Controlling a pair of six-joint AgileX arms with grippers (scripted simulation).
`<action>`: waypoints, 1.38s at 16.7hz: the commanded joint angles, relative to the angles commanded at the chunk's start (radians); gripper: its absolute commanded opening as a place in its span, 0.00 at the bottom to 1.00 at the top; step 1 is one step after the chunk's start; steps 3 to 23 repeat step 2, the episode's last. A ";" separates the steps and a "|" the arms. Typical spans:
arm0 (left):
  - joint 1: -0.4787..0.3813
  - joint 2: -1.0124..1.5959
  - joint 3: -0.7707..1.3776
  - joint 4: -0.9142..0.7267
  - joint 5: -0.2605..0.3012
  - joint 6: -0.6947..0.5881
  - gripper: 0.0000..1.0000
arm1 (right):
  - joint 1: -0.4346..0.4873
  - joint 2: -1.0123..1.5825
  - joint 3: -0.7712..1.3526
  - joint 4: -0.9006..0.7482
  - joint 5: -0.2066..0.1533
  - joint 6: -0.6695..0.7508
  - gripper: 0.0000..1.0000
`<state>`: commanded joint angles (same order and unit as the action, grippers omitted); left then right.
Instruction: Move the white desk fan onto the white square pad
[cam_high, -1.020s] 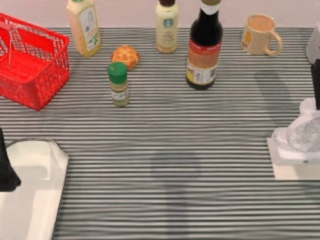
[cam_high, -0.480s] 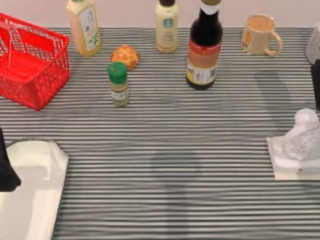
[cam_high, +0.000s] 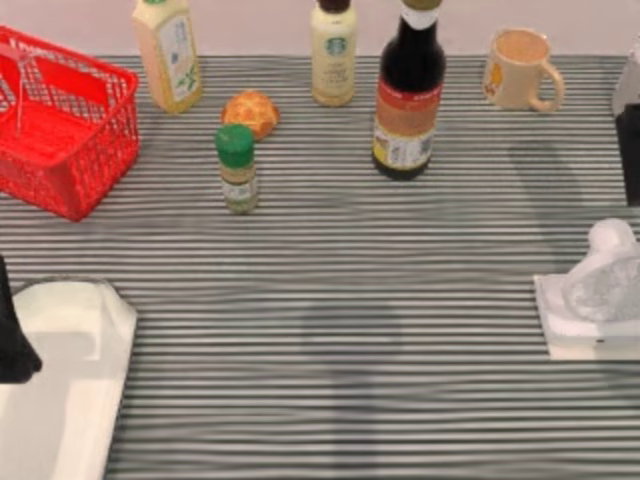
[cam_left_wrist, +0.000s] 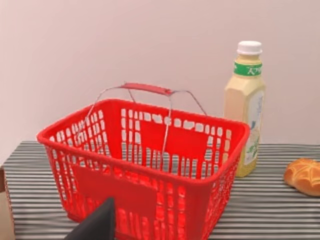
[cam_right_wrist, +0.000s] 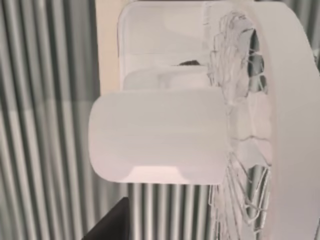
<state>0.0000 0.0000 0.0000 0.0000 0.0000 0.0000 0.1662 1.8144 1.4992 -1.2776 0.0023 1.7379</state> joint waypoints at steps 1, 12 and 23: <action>0.000 0.000 0.000 0.000 0.000 0.000 1.00 | 0.000 0.000 0.000 0.000 0.000 0.000 1.00; 0.000 0.000 0.000 0.000 0.000 0.000 1.00 | 0.000 0.000 0.000 0.000 0.000 0.000 1.00; 0.000 0.000 0.000 0.000 0.000 0.000 1.00 | 0.000 0.000 0.000 0.000 0.000 0.000 1.00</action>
